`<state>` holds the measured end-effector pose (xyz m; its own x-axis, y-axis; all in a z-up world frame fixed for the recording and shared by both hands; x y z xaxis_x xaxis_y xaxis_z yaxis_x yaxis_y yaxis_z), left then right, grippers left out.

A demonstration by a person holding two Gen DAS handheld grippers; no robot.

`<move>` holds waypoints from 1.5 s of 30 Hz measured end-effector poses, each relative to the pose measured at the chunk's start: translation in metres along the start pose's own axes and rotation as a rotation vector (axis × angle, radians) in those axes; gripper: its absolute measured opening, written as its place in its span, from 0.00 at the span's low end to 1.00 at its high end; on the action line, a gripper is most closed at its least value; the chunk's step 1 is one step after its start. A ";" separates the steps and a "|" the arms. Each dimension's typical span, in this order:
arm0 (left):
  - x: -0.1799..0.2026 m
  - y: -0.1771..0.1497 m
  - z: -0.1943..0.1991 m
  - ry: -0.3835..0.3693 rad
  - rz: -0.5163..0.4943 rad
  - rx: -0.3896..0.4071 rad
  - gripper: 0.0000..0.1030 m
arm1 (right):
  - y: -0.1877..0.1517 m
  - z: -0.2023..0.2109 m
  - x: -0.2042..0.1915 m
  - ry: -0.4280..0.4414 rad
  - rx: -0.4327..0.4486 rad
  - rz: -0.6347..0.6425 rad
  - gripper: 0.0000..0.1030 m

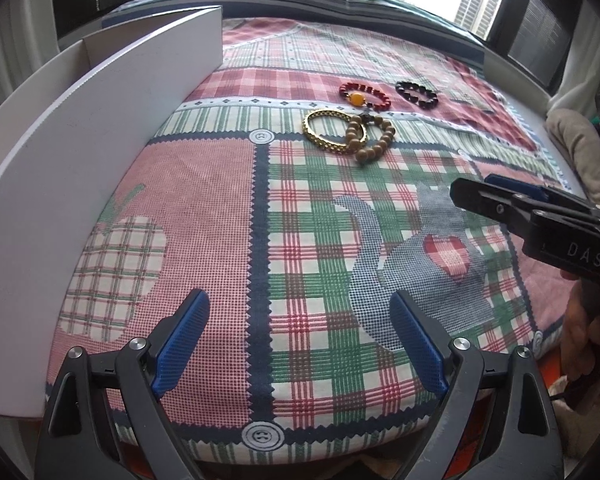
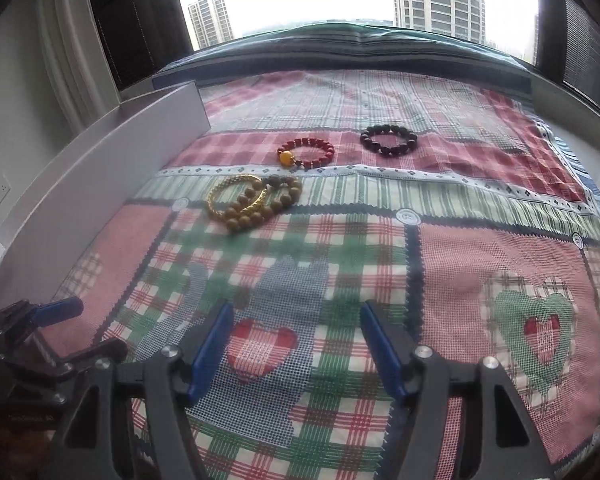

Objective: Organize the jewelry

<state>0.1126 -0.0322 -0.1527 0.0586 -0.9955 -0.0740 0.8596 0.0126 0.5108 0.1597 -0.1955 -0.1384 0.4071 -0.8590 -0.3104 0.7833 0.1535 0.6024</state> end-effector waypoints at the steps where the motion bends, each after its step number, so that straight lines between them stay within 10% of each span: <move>1: -0.002 0.000 0.000 -0.001 0.007 -0.002 0.89 | 0.012 -0.009 -0.009 0.046 -0.021 0.029 0.65; 8: -0.015 -0.002 0.005 -0.003 0.041 0.013 0.90 | 0.064 -0.108 -0.036 0.128 -0.206 0.172 0.58; 13: -0.023 -0.004 0.001 -0.010 0.068 0.001 0.90 | 0.068 -0.112 -0.030 0.066 -0.261 0.228 0.11; 22: -0.014 0.000 -0.013 -0.017 0.043 -0.032 0.89 | 0.000 -0.041 0.013 -0.055 -0.314 0.227 0.13; 26: -0.014 0.008 -0.019 0.019 0.039 -0.044 0.89 | -0.018 0.001 0.019 0.001 -0.157 0.110 0.60; 45: 0.023 0.122 -0.073 0.056 0.020 0.015 0.87 | -0.065 0.033 0.021 0.073 0.043 -0.067 0.60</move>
<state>0.2558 -0.0470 -0.1547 0.1041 -0.9883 -0.1113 0.8503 0.0305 0.5254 0.1020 -0.2398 -0.1598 0.3883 -0.8288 -0.4028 0.7898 0.0741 0.6089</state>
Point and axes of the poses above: each gripper's, at about its wrist camera, not at the fingertips, and z roughly against the way its jaws point, x to its right, y to its top, the point moved 6 cm from there along -z, roughly the way its jaws point, and after that the axes turned 13 degrees about y, right-handed, at the moved point
